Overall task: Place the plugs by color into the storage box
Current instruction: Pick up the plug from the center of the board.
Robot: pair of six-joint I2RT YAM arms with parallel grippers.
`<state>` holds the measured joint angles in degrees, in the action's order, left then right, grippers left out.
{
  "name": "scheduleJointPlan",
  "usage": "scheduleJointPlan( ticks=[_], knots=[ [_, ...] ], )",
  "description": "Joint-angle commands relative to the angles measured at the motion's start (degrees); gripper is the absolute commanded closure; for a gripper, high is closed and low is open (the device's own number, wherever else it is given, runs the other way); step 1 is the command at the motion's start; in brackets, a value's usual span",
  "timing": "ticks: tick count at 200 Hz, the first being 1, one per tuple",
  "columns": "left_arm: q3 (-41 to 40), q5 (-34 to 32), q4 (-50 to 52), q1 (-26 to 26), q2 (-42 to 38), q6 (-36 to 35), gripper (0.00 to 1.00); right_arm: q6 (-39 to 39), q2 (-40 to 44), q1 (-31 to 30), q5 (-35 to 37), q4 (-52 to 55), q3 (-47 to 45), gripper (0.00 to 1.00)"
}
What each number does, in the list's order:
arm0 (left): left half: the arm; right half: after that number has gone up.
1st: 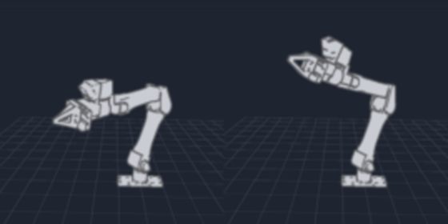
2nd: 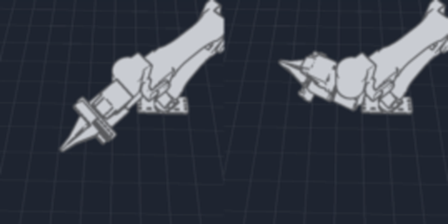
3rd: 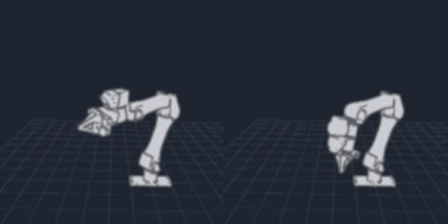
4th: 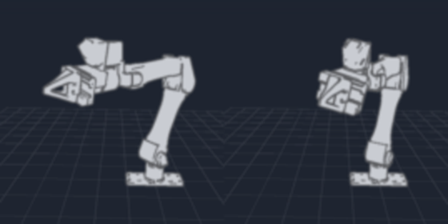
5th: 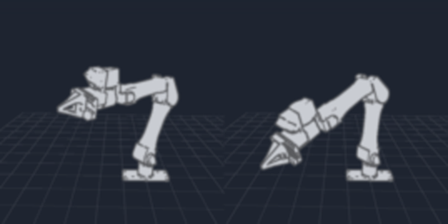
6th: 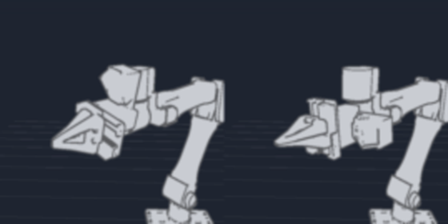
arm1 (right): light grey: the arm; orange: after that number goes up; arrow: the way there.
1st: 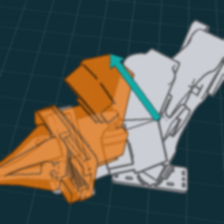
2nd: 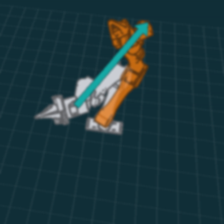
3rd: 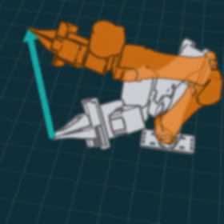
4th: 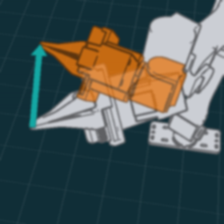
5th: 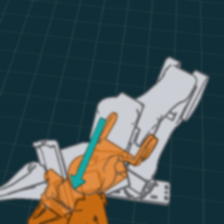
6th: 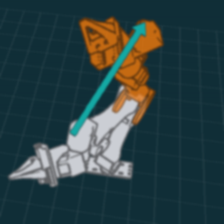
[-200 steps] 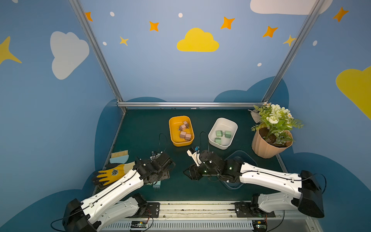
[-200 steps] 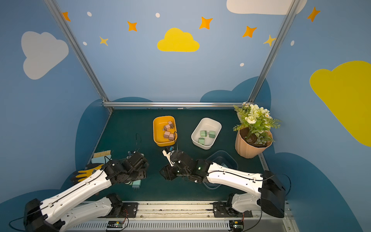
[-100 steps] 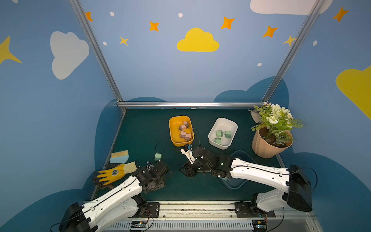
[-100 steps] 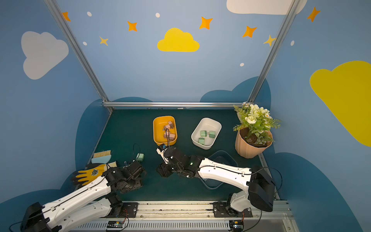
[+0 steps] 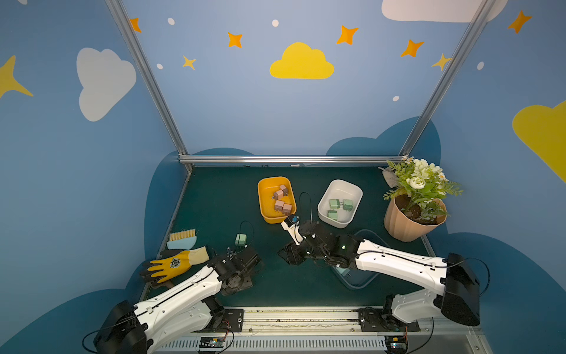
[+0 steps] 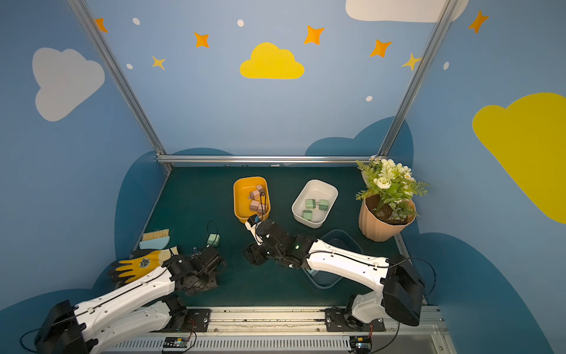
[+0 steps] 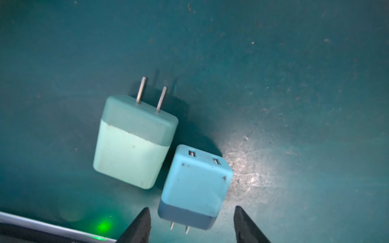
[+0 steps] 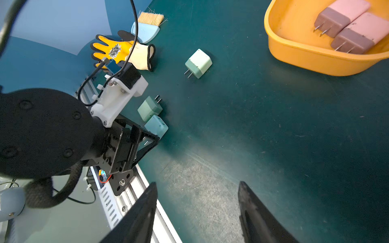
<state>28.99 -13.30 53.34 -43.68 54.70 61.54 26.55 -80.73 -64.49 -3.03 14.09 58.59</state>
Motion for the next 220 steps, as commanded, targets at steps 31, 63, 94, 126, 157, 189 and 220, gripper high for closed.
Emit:
scheduleJointPlan(
  ticks=[31,63,94,126,157,189,220],
  knots=[
    [0.0,-0.7,-1.6,-0.1,3.1,-1.6,0.4,-1.3,0.9,0.9,-8.4,-4.1,-1.5,0.38],
    [-0.2,-1.0,-3.8,0.0,5.3,-2.1,0.42,-1.2,0.8,1.6,-17.6,-11.2,-4.6,0.39],
    [0.4,-1.4,-4.2,-0.1,7.1,-4.0,0.42,-4.1,-0.7,1.1,-30.7,-17.9,-5.5,0.39],
    [-0.6,-1.6,-4.5,-0.1,7.2,-3.6,0.45,-4.6,0.7,0.4,-29.4,-17.7,-6.5,0.39],
    [-2.2,-1.0,-6.0,-0.1,6.3,-3.4,0.49,-4.6,3.3,0.4,-26.1,-17.8,-8.8,0.39],
    [-3.0,-0.6,-7.0,-0.1,5.6,-3.7,0.56,-4.7,4.1,0.4,-24.4,-17.0,-9.5,0.39],
    [-3.2,-0.5,-6.0,-0.1,4.3,-3.3,0.6,-4.5,3.9,0.3,-23.9,-17.0,-9.3,0.39]
  ],
)
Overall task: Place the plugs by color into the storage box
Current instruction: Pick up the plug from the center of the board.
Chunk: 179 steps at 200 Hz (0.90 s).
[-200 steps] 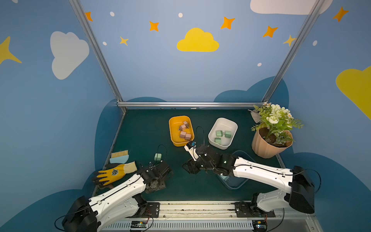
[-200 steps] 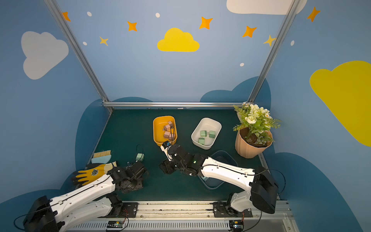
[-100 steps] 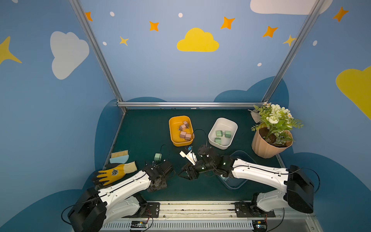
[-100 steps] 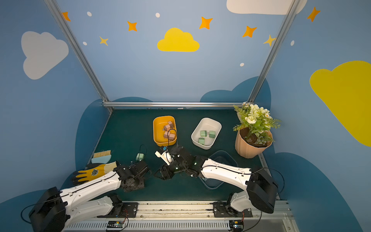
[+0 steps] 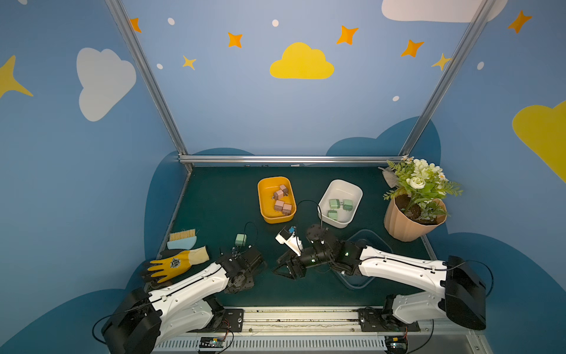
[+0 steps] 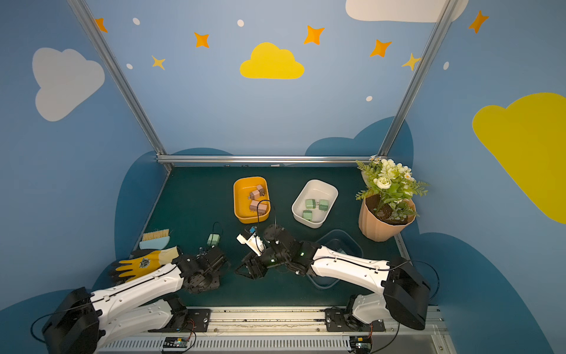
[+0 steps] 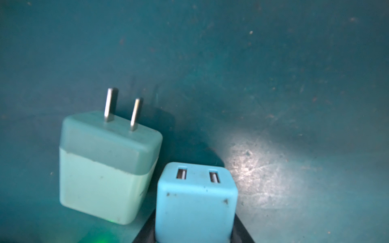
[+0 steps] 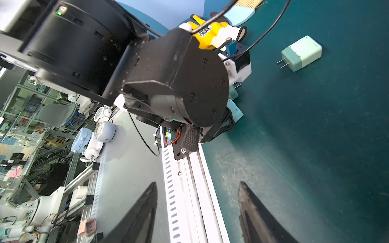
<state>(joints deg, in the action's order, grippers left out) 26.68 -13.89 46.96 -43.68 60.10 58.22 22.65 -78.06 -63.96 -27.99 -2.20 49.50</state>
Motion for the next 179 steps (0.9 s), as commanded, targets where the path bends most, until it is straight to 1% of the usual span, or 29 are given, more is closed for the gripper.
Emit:
scheduleJointPlan(
  ticks=[1,36,68,81,104,125,144,179],
  knots=[
    [-0.8,0.1,0.5,-0.1,-1.2,0.0,0.6,-0.6,1.2,-0.2,1.1,-0.7,-0.2,0.39],
    [0.6,-0.4,2.4,-0.1,-2.1,-0.5,0.63,-0.4,1.1,-0.2,1.3,-1.8,-0.4,0.39],
    [2.7,-1.1,4.2,-0.1,-1.2,-1.1,0.63,-0.8,1.5,-0.2,1.5,-2.3,-0.5,0.39],
    [3.7,-1.0,4.5,-0.2,-0.8,-1.3,0.65,-1.0,1.8,-0.2,1.9,-1.9,-0.5,0.39],
    [5.9,-1.2,4.9,-0.3,-0.3,-1.6,0.66,-1.2,2.9,-0.2,3.9,-1.0,-1.0,0.39],
    [8.1,-2.1,4.4,-0.6,0.6,-2.1,0.66,-1.0,4.5,0.0,7.7,1.3,-1.2,0.4],
    [12.2,-2.7,2.9,-0.7,2.4,-4.4,0.66,-1.3,6.8,0.0,8.9,2.5,-2.0,0.4],
    [23.8,-3.9,2.4,-2.5,10.8,-10.2,0.65,-0.6,13.4,0.2,14.6,4.6,-5.9,0.41]
  ],
)
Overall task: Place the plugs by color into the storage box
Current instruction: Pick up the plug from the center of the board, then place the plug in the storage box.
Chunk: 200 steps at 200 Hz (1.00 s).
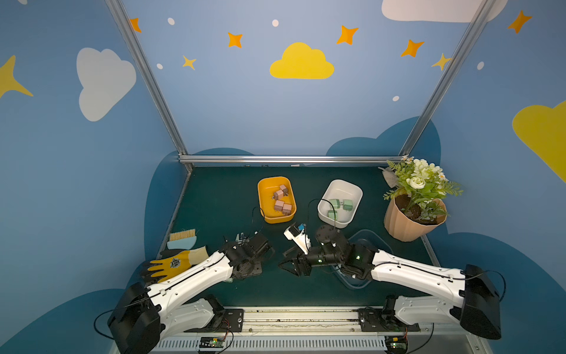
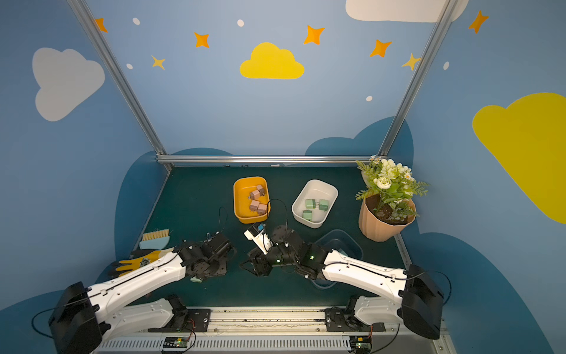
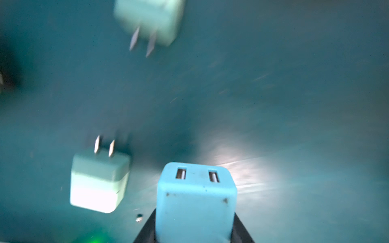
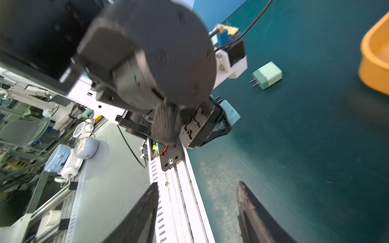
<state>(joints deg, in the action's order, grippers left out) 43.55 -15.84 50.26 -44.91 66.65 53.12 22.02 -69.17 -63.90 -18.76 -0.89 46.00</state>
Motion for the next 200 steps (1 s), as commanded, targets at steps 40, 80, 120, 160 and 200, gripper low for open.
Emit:
scheduleJointPlan(
  ticks=[40,80,120,160,200],
  knots=[
    [16.6,-2.3,-5.4,-5.4,15.8,-11.5,0.65,5.8,11.7,1.8,15.4,15.6,-3.8,0.42],
    [23.3,0.9,-9.2,-8.0,25.9,-15.7,0.64,6.2,19.9,2.5,20.6,21.7,-6.3,0.42],
    [31.6,3.7,-9.7,-9.9,33.5,-19.2,0.64,6.8,25.8,4.8,24.6,26.3,-9.0,0.41],
    [37.3,7.4,-10.5,-10.8,38.2,-20.8,0.64,8.8,29.5,8.0,27.2,38.7,-5.2,0.42],
    [42.9,11.1,-10.9,-11.3,41.7,-23.9,0.64,14.6,35.1,10.6,29.2,51.1,-2.7,0.42]
  ],
)
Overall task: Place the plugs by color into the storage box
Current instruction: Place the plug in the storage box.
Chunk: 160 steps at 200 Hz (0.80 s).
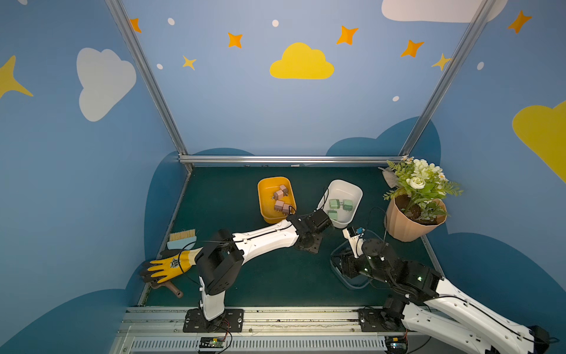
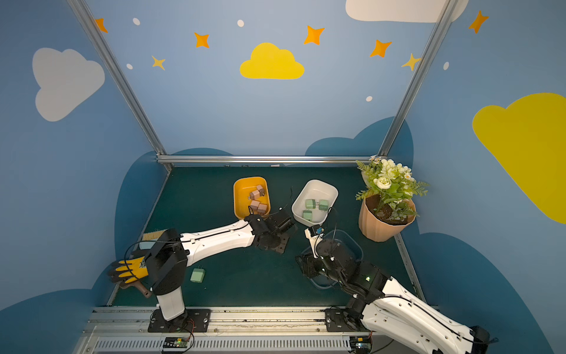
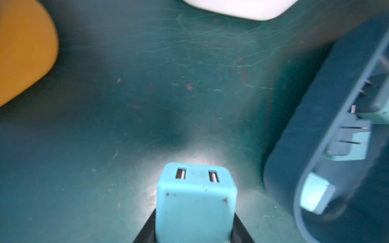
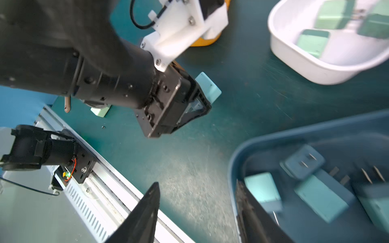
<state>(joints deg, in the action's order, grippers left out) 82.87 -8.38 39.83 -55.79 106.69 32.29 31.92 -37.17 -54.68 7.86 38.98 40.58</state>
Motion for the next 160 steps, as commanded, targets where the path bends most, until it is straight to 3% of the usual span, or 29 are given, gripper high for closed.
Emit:
scheduleJointPlan(
  ticks=[1,92,124,160],
  knots=[
    [3.8,3.8,-0.5,-0.4,1.7,-3.1,0.64,4.9,3.2,1.4,2.6,11.6,2.8,0.42],
    [15.6,7.3,-3.8,-5.3,11.6,-10.3,0.64,16.6,4.8,6.3,4.4,20.8,3.2,0.4],
    [14.7,9.3,-8.9,-6.5,12.4,-10.8,0.64,22.9,9.9,6.5,9.4,26.6,3.9,0.37],
    [22.8,11.5,-6.2,-7.3,18.2,-10.3,0.64,26.0,17.8,6.5,11.6,29.5,2.2,0.4]
  ],
)
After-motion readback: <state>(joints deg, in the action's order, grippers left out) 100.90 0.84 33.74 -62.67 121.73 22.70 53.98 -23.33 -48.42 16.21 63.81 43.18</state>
